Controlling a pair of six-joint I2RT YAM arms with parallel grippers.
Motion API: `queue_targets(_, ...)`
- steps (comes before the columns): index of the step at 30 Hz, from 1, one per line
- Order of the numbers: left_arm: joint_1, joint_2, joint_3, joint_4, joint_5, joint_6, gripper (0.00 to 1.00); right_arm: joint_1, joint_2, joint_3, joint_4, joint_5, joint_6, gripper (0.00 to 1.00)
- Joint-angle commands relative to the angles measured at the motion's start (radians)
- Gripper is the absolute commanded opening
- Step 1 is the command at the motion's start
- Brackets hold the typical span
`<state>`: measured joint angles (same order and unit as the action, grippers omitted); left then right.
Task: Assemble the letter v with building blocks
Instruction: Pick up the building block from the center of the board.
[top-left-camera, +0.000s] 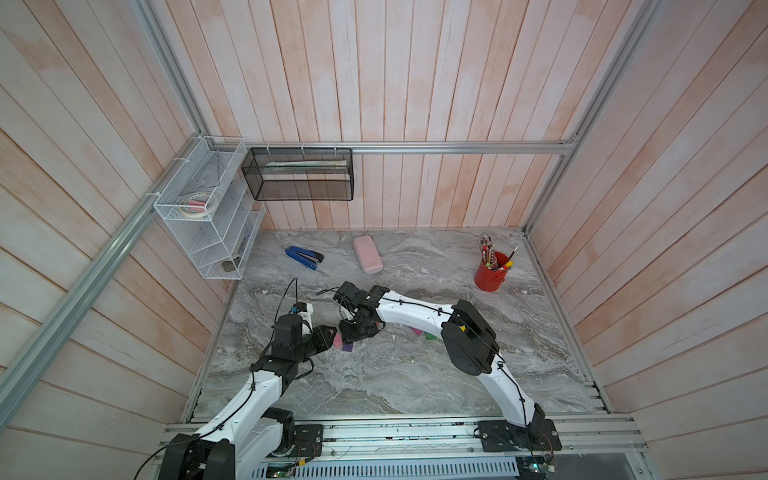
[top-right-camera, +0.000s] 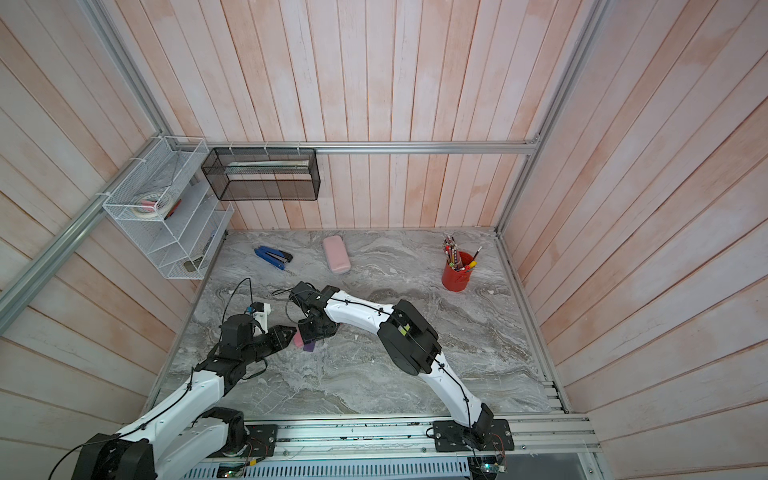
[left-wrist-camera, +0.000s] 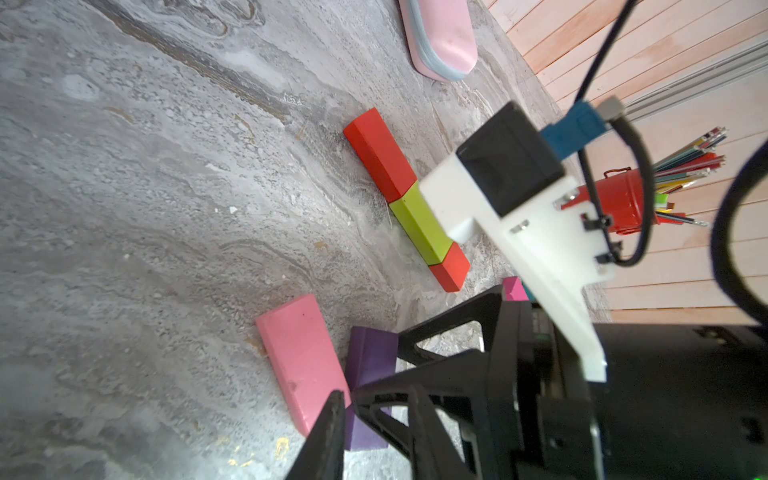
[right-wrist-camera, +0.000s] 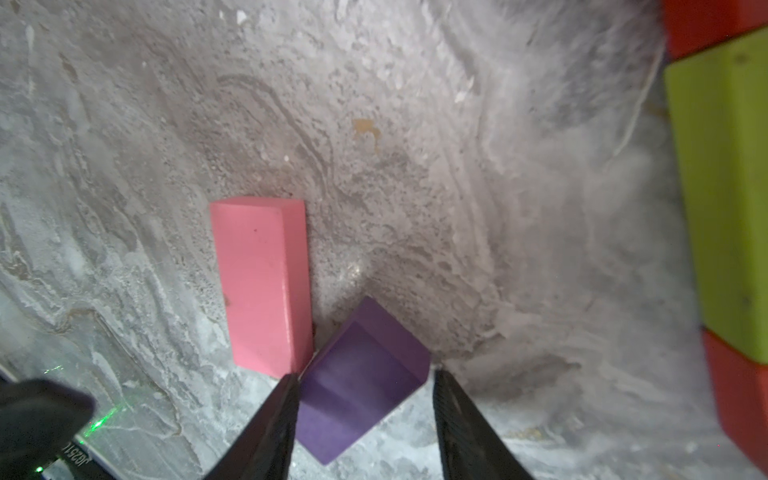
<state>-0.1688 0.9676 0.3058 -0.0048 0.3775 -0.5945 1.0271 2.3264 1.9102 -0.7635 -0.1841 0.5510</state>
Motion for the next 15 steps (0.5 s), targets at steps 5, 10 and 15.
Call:
queue_targets(5,0.01,0.006,-0.01,0.002,0.013,0.012,0.29,0.014,0.063,0.049,-0.076,-0.054,-0.034,0.54)
queue_targets(10,0.014,0.008,-0.009,0.002,0.014,0.012,0.29,0.022,0.123,0.106,-0.18,-0.001,-0.067,0.54)
queue_targets(15,0.016,0.01,-0.009,0.001,0.02,0.012,0.29,0.018,0.102,0.034,-0.188,0.057,-0.083,0.51)
